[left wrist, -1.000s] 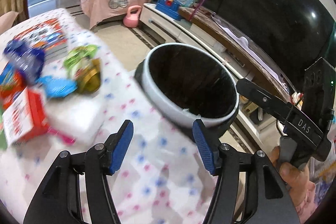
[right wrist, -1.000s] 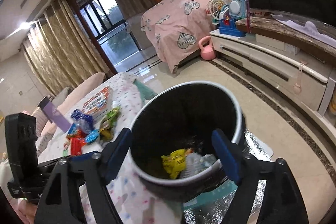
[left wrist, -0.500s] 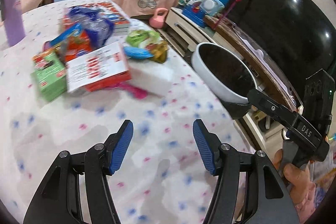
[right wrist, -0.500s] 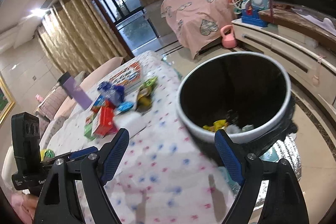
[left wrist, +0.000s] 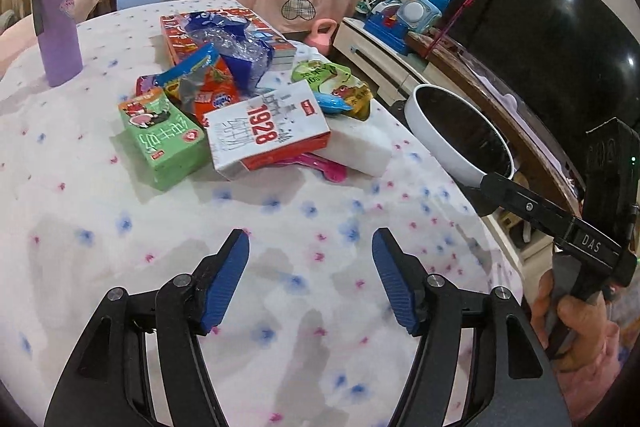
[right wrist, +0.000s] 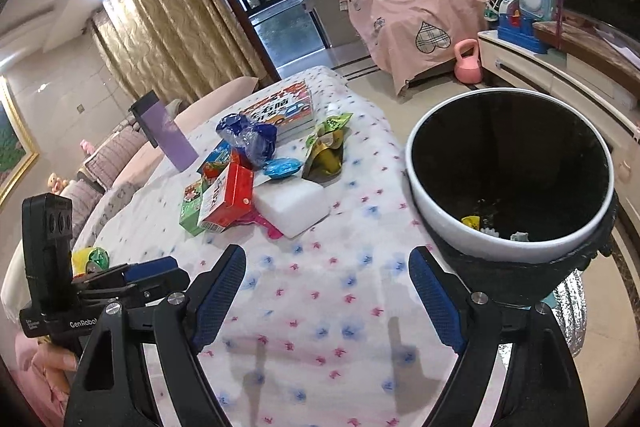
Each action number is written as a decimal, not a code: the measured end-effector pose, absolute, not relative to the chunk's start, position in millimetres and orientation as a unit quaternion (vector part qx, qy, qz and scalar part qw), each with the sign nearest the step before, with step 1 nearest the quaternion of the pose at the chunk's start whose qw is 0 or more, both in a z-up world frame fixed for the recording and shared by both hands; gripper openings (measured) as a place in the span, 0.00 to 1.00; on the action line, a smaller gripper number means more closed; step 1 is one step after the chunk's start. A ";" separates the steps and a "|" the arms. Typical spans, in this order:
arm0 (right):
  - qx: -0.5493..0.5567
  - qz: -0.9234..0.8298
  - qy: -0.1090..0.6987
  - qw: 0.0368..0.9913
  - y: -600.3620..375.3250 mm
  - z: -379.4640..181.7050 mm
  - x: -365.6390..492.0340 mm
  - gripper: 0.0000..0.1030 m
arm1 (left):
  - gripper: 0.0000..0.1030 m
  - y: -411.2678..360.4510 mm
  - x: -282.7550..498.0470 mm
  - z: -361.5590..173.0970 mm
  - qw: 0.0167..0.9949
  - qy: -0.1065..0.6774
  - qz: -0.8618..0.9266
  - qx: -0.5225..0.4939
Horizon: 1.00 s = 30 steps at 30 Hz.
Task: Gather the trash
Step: 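Move both grippers back to the table toward the milk carton and foam block, then grasp the white milk carton with the left gripper while the right grasps the foam block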
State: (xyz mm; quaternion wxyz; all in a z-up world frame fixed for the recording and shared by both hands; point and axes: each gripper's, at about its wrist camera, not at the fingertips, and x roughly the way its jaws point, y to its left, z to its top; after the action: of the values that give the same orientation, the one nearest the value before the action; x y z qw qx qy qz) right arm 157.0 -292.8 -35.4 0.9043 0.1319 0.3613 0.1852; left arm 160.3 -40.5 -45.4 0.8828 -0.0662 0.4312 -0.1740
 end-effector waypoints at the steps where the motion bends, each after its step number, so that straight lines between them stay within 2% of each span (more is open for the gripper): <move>1: 0.131 0.187 0.362 0.904 -291.1 -35.9 158.2 0.83 | 0.64 -39.4 159.8 -44.8 0.883 0.431 -0.174 -0.064; 6: 0.121 0.196 0.368 0.901 -282.2 -39.0 164.9 0.84 | 0.69 -36.4 165.0 -44.3 0.887 0.426 -0.173 -0.046; 7: 0.120 0.200 0.369 0.900 -280.4 -39.6 166.4 0.84 | 0.72 -36.1 167.5 -44.9 0.887 0.427 -0.172 -0.038; 13: 0.100 0.219 0.373 0.896 -269.5 -42.3 179.4 0.84 | 0.73 -32.5 190.2 -42.4 0.888 0.426 -0.172 0.017; 22: 0.072 0.245 0.394 0.883 -255.4 -51.1 218.6 0.84 | 0.82 -35.4 232.1 -39.9 0.881 0.423 -0.192 0.095; 30: 0.026 0.275 0.419 0.865 -236.9 -62.2 251.3 0.84 | 0.82 -51.6 252.8 -51.2 0.863 0.427 -0.219 0.160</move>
State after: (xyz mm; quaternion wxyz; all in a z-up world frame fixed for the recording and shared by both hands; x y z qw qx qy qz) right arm 251.3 -236.9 -62.2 0.8649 0.0264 0.4192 0.2747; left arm 252.8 -51.6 -51.2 0.8626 0.1603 0.4268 -0.2190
